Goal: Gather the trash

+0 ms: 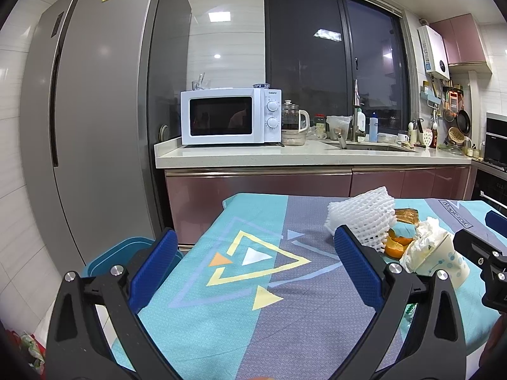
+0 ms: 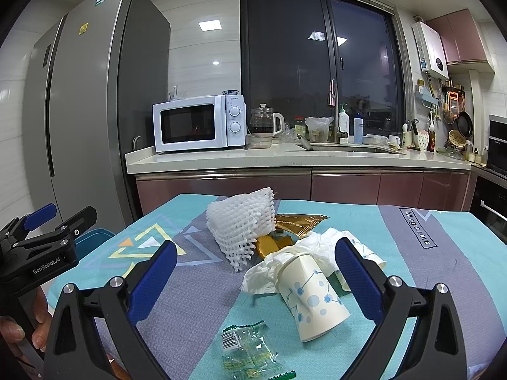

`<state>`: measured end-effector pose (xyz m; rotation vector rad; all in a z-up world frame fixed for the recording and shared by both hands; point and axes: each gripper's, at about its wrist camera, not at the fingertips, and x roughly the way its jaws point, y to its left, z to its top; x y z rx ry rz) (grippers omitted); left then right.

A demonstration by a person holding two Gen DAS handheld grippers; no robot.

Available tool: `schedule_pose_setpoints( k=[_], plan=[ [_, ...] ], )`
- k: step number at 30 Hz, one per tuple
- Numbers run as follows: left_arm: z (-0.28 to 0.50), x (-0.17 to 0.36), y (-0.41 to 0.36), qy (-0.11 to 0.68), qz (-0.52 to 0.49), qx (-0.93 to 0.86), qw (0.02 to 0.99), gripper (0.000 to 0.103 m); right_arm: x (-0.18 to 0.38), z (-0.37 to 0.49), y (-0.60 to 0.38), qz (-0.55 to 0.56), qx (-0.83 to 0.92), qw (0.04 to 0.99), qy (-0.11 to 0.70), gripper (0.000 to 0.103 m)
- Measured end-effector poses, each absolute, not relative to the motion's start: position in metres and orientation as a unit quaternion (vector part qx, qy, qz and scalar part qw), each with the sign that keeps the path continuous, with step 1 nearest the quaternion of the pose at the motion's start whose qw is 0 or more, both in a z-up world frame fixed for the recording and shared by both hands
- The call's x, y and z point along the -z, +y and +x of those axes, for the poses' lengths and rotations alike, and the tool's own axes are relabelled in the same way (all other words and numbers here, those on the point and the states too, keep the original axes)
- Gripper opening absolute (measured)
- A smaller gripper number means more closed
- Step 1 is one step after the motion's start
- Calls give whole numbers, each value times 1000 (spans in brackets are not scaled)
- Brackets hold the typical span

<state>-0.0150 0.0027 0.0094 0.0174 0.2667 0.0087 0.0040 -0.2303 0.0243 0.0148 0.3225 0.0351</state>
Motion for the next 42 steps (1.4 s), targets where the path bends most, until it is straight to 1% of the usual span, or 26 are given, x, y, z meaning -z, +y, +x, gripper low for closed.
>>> schedule_pose_setpoints(
  k=[42],
  plan=[
    [-17, -8, 0, 135, 10, -3, 991, 97, -21, 3, -230, 10, -20, 986, 164, 96]
  ],
)
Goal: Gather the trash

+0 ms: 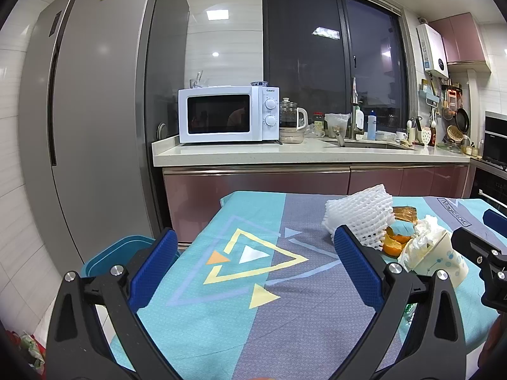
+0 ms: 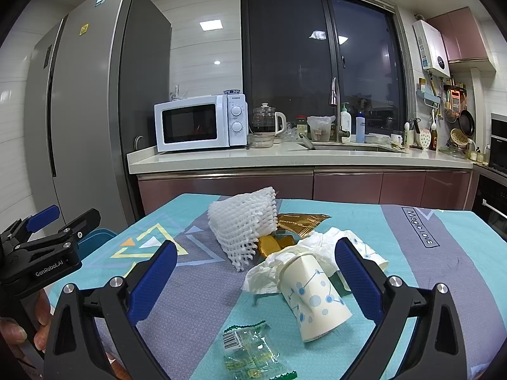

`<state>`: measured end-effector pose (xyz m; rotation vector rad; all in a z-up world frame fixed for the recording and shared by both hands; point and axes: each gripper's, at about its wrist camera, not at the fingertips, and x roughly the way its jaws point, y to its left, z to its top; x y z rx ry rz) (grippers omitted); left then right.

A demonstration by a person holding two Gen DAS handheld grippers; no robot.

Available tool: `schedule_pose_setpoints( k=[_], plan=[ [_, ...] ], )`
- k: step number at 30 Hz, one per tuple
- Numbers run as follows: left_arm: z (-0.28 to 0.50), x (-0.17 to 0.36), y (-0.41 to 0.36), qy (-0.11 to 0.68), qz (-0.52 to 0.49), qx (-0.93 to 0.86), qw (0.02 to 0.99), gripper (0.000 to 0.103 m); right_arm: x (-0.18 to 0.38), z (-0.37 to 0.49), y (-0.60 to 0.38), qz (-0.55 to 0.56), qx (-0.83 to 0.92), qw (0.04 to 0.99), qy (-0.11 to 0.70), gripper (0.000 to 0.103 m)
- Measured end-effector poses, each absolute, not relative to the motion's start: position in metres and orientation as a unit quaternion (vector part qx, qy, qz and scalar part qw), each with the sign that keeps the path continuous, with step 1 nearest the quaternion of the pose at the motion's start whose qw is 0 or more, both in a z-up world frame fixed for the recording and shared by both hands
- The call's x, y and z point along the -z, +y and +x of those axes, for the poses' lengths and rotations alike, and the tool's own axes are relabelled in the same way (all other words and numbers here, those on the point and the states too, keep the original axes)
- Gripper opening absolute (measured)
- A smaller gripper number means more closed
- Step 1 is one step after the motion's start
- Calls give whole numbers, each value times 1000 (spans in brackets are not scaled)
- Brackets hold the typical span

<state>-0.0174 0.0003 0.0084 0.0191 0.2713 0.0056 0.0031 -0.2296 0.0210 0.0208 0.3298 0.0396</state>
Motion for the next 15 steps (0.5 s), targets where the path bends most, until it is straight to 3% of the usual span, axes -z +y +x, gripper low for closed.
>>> schedule_pose_setpoints(
  k=[15],
  plan=[
    [-9, -5, -8, 147, 15, 6, 989, 97, -22, 9, -235, 17, -24, 984, 173, 96]
  ],
)
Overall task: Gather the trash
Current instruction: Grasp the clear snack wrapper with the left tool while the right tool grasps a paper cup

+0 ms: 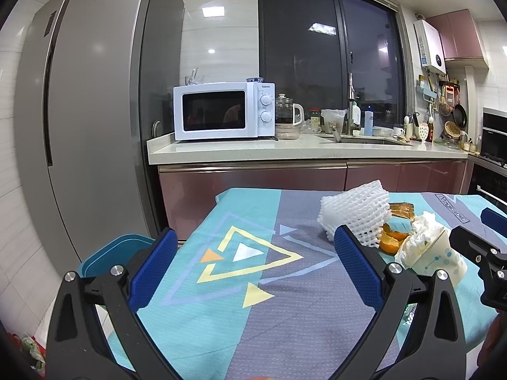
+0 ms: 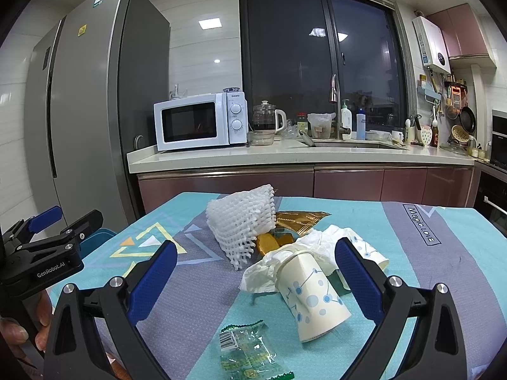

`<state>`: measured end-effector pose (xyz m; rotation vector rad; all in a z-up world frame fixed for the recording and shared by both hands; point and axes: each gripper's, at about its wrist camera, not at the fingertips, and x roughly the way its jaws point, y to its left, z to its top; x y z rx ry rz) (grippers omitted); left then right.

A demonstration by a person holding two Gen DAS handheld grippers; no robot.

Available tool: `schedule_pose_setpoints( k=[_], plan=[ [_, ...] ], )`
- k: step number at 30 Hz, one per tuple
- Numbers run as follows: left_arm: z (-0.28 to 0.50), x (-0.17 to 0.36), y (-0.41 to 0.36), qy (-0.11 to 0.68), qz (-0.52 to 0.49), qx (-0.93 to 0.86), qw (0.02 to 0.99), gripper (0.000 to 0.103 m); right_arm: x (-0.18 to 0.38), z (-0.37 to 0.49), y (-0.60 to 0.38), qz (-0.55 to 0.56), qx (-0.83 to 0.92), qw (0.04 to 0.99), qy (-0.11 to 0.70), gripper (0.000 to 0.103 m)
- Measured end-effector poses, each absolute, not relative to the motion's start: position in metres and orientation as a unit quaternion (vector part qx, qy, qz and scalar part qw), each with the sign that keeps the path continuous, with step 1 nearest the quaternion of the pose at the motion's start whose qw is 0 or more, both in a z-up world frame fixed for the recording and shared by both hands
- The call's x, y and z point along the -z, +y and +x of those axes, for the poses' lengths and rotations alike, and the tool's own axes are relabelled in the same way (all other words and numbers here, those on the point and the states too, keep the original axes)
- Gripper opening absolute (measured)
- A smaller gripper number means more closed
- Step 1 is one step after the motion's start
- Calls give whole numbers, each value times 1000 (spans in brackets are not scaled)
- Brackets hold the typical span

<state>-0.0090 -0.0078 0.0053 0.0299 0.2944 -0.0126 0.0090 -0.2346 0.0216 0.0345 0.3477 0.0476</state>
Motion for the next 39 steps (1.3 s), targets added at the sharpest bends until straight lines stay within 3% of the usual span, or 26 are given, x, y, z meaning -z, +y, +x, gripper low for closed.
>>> schedule_pose_setpoints(
  k=[21, 28, 32, 39],
  plan=[
    [41, 20, -65, 237, 44, 142, 960, 97, 10, 25, -278, 56, -11, 969, 239, 95],
    [53, 45, -103, 288, 57, 221, 930, 90, 25, 32, -294, 64, -20, 959, 275, 69],
    [51, 56, -121, 312, 64, 278, 906, 85, 33, 36, -300, 72, -30, 953, 293, 47],
    [41, 67, -142, 349, 75, 368, 858, 80, 34, 32, -315, 100, -45, 949, 295, 40]
  ],
)
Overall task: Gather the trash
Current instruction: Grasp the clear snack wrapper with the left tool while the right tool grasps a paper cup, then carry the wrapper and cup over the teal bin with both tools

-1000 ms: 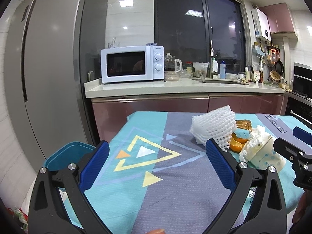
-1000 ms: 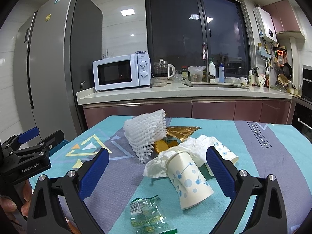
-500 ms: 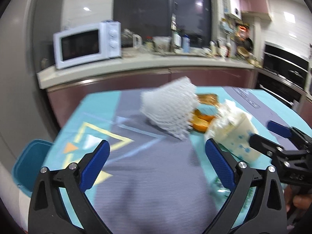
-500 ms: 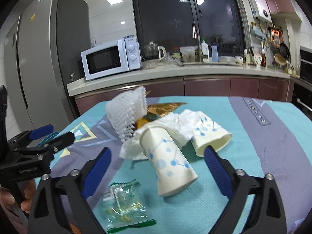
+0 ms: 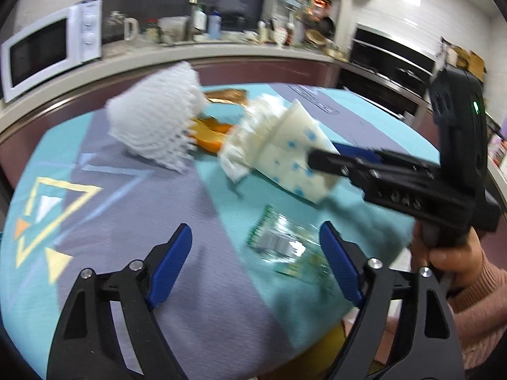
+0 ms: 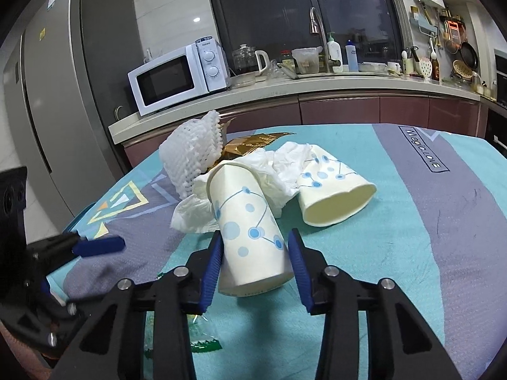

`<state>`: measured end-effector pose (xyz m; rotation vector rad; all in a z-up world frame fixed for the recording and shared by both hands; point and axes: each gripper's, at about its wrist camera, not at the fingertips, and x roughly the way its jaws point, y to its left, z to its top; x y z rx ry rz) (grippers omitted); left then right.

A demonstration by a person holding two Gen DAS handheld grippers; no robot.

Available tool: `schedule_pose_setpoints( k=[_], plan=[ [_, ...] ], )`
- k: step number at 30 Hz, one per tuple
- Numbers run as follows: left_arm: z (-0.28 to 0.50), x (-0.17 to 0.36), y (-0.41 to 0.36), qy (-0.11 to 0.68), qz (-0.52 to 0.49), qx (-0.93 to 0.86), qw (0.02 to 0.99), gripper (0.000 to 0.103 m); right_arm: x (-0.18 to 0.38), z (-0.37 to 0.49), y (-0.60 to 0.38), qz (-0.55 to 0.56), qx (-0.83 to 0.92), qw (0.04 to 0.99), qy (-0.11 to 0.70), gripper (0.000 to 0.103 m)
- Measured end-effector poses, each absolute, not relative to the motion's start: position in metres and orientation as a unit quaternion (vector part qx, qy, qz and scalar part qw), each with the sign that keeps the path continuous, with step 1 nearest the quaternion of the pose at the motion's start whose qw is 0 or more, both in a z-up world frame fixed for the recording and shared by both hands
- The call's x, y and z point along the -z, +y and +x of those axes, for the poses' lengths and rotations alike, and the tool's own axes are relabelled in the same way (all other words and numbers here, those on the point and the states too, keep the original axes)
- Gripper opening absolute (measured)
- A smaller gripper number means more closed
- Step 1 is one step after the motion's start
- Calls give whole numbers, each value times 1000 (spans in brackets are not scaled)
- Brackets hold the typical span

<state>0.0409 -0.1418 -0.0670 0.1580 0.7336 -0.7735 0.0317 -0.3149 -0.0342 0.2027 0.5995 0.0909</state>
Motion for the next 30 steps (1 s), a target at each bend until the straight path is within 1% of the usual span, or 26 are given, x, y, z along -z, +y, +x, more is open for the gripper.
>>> schedule_pose_setpoints(
  k=[5, 7, 8, 10, 12, 16, 18, 20, 28, 29, 30],
  plan=[
    [42, 78, -159, 380, 70, 402, 830, 78, 32, 26, -317, 108, -56, 948, 293, 40],
    [45, 83, -163, 396, 61, 407, 821, 72, 32, 24, -316, 107, -57, 948, 293, 40],
    [48, 87, -166, 407, 60, 410, 814, 66, 31, 23, -316, 107, -59, 948, 293, 40],
    [45, 89, -168, 405, 64, 405, 817, 63, 31, 21, -315, 108, -61, 948, 293, 40],
    [44, 89, -172, 406, 65, 403, 818, 55, 31, 20, -314, 108, -62, 948, 294, 39],
    [40, 87, -174, 407, 63, 397, 820, 50, 30, 20, -311, 110, -64, 948, 293, 39],
    [37, 84, -176, 404, 62, 394, 823, 45, 29, 18, -309, 108, -66, 948, 292, 39],
    [34, 81, -180, 399, 63, 390, 827, 43, 27, 16, -308, 107, -69, 948, 291, 39],
    [23, 68, -157, 385, 56, 380, 839, 30, 22, 14, -298, 102, -81, 948, 290, 39],
    [22, 66, -155, 383, 55, 379, 841, 28, 21, 14, -296, 102, -82, 948, 290, 39],
    [22, 65, -152, 382, 54, 379, 841, 14, 20, 15, -294, 101, -85, 948, 291, 39]
  ],
)
